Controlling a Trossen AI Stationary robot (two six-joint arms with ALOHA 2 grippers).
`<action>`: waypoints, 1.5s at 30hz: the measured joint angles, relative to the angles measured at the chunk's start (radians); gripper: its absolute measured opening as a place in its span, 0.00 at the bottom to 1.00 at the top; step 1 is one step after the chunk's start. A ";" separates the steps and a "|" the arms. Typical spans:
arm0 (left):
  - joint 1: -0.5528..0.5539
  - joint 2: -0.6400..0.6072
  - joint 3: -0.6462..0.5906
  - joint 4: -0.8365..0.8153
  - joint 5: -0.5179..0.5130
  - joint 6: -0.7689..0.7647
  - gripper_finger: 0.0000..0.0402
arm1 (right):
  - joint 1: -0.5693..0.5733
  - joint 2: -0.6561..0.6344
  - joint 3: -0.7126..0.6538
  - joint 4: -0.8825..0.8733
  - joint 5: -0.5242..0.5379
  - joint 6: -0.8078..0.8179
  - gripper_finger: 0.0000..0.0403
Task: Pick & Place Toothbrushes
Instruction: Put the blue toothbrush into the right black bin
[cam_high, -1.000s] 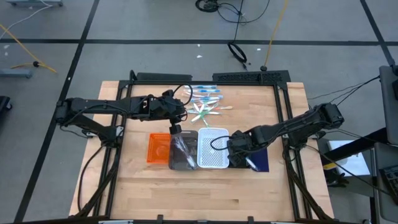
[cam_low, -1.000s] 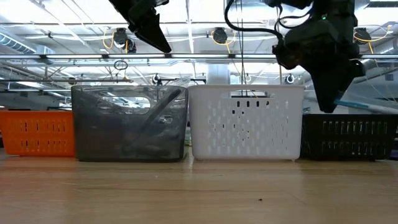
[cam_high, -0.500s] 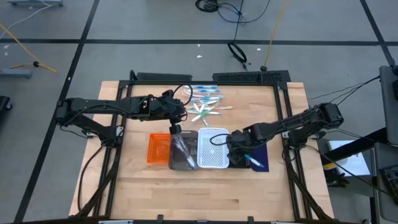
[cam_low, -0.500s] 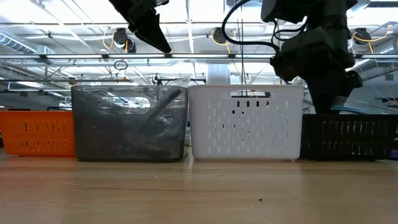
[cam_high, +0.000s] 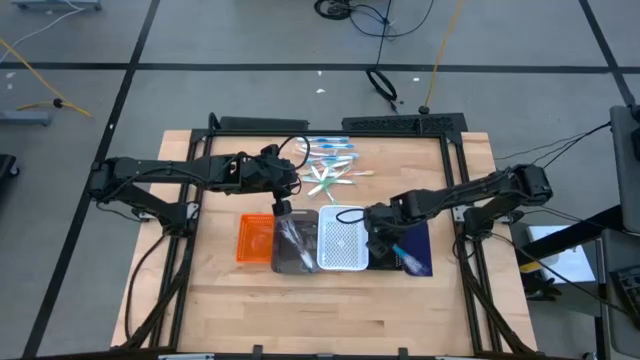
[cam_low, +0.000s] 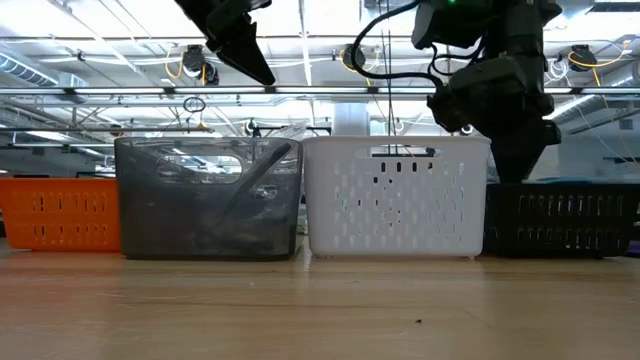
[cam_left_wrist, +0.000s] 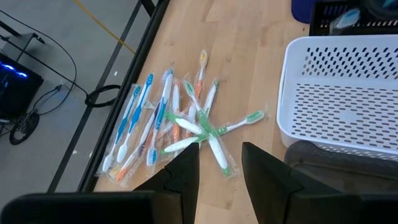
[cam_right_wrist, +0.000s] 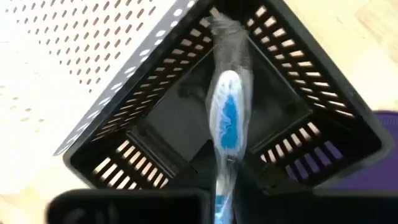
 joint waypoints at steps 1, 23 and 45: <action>0.000 0.000 0.000 -0.001 0.000 0.000 0.30 | 0.000 -0.006 0.000 -0.001 0.001 -0.006 0.03; 0.000 0.000 0.000 -0.005 0.000 -0.022 0.30 | 0.161 -0.300 -0.058 0.404 0.599 -0.517 0.01; 0.000 0.000 0.000 0.023 0.000 -0.061 0.30 | 0.291 -0.392 -0.434 0.824 0.689 -0.851 0.08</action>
